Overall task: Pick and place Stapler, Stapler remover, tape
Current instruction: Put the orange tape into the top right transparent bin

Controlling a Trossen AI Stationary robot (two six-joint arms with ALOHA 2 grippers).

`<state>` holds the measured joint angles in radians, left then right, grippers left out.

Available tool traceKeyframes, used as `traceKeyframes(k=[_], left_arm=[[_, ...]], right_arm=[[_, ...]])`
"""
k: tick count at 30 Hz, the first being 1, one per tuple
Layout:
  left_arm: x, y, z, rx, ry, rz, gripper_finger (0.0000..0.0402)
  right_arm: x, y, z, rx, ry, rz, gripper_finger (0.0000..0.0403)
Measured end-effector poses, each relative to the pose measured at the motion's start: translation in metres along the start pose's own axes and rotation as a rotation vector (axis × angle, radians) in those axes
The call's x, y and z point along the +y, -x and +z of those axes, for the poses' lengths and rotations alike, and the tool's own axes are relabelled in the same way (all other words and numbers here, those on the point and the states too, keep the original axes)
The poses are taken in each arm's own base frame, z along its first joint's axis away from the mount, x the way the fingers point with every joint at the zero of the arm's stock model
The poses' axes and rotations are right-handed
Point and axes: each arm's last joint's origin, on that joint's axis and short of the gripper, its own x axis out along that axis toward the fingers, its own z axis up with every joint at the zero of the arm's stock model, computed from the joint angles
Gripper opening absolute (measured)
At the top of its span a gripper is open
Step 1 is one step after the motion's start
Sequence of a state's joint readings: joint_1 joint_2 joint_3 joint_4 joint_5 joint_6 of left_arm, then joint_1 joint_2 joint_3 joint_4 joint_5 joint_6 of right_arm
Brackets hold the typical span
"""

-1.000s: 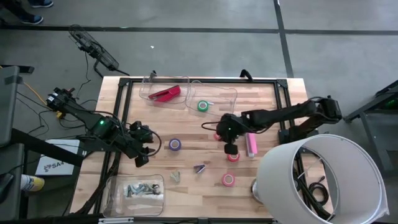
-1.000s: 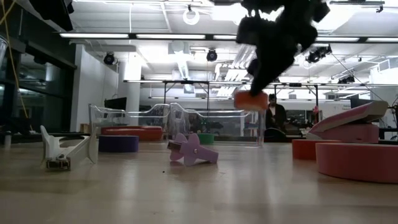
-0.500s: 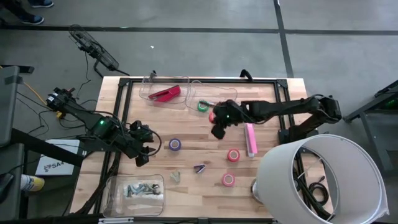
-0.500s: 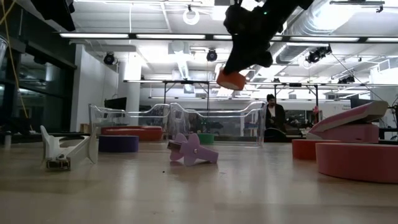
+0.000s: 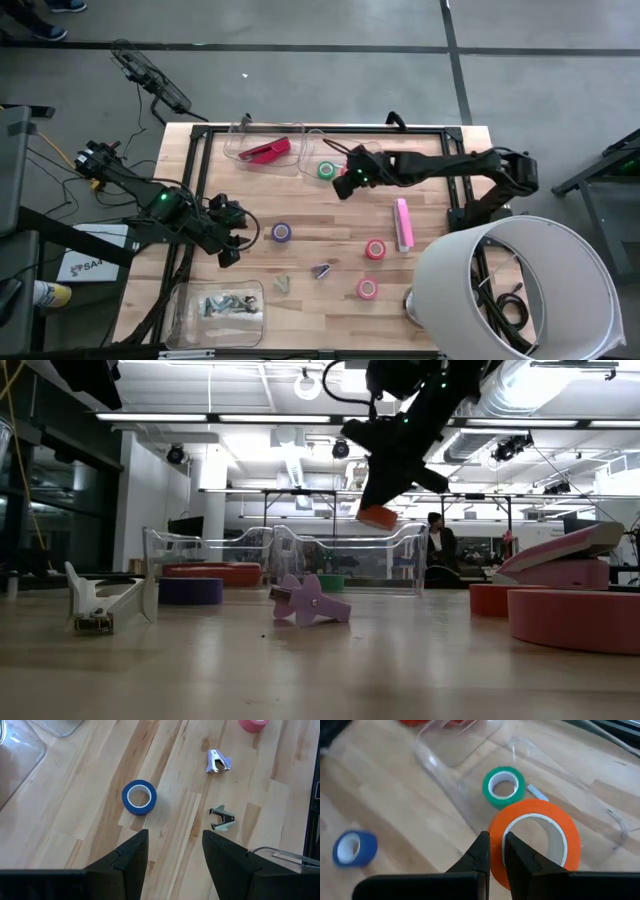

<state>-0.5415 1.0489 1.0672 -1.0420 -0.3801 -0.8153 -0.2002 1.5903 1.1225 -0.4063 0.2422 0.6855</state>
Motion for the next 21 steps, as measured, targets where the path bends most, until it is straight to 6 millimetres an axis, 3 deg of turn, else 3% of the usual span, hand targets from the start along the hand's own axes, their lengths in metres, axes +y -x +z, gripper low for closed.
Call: traceKeyframes(k=[12, 18, 21], left_arm=[[0.000, 0.001, 0.000, -0.003, 0.002, -0.004, 0.0184], [0.001, 0.001, 0.000, -0.003, 0.002, -0.003, 0.0184], [0.001, 0.001, 0.000, -0.002, 0.002, -0.003, 0.0184]], right_arm=[[-0.022, -0.043, 0.002, 0.005, -0.112, -0.150, 0.0024], [-0.027, -0.052, -0.001, 0.027, -0.141, -0.183, 0.0025], [-0.028, -0.053, -0.001, 0.028, -0.158, -0.187, 0.0052]])
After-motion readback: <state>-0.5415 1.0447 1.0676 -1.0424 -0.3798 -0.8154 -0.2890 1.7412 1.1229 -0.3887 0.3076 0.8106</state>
